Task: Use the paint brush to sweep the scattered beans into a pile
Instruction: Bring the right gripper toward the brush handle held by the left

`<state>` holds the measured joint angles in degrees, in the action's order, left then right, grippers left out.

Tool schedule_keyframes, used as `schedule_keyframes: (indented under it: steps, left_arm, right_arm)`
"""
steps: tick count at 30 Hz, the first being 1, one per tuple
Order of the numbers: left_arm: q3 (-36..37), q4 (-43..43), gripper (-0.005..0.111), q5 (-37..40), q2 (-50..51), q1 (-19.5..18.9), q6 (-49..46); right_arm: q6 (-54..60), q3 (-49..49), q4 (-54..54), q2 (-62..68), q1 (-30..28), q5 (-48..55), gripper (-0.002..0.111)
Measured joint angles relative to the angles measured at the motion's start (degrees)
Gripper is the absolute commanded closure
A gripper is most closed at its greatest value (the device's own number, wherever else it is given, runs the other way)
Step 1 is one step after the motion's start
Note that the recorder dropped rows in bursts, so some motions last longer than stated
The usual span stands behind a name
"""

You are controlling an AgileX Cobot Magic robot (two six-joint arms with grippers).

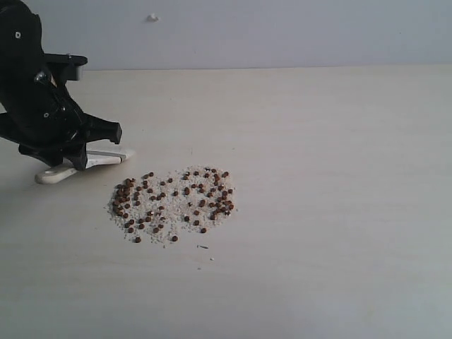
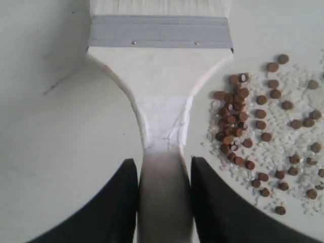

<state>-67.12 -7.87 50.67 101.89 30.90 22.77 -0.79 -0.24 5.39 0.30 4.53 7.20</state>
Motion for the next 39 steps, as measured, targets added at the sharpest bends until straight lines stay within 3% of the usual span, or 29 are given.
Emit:
schedule_keyframes:
  steps: [6,10,14,20,27,33,39]
  left_arm:
    - [0.0,0.0,0.107,1.9,0.0,0.0,-1.4]
    - [0.0,0.0,0.107,2.8,0.0,0.0,-2.4]
    - [0.0,0.0,0.107,3.0,0.0,0.0,-2.7]
    - [0.0,0.0,0.107,3.8,0.0,0.0,-3.3]
    - [-2.0,1.1,0.107,7.4,0.0,0.0,-5.5]
    - [-4.2,3.0,0.107,8.1,0.0,0.0,-7.5]
    - [-5.0,3.3,0.107,8.3,0.0,0.0,-8.1]
  right_arm:
    - [-3.9,0.0,0.3,0.0,0.0,-14.0,0.108]
    - [-14.4,0.0,3.2,0.0,0.0,-21.5,0.108]
    - [-35.5,0.0,23.5,0.0,0.0,-31.9,0.108]
    - [-45.1,-2.2,50.0,4.1,0.0,-53.4,0.108]
    - [-45.1,-4.3,54.8,21.7,0.0,-61.6,0.108]
    - [-34.9,-8.9,63.2,43.3,0.0,-74.2,0.108]
    - [-26.8,-15.3,69.0,63.7,3.9,-76.2,0.108]
